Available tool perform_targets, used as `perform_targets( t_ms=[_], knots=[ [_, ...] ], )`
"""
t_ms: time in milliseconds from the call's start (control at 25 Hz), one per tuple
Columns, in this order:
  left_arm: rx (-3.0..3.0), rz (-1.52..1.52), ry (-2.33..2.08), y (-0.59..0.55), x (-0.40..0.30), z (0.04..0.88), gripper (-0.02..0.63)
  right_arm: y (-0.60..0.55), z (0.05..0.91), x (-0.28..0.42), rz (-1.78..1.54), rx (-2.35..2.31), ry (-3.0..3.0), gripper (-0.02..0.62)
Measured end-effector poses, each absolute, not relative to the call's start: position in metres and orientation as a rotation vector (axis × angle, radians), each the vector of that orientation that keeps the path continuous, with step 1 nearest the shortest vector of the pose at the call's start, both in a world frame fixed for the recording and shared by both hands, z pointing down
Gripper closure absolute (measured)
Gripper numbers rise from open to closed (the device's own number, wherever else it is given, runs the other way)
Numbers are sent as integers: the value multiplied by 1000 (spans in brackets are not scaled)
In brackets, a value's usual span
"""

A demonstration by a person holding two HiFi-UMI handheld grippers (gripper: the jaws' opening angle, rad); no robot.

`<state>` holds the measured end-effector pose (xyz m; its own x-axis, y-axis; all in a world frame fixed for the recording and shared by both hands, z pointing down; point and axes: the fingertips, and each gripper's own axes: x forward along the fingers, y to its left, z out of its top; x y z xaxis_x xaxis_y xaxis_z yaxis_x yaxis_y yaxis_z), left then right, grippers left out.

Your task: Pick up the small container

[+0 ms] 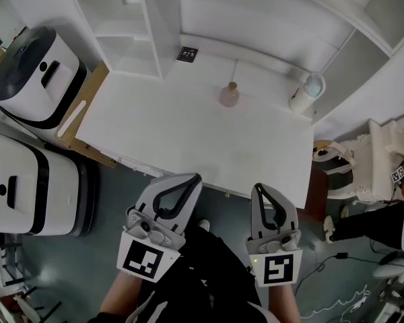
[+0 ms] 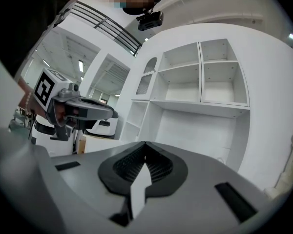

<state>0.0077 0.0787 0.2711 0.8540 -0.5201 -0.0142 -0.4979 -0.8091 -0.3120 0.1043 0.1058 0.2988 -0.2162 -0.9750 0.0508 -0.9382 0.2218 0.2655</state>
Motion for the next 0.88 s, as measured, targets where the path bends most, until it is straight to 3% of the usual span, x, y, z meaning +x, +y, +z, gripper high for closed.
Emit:
perform_targets(
  t_ms=[880],
  knots=[
    [-2756, -110, 607, -40, 35, 278, 606, -10, 301, 119, -229, 1879, -2190, 594]
  ],
)
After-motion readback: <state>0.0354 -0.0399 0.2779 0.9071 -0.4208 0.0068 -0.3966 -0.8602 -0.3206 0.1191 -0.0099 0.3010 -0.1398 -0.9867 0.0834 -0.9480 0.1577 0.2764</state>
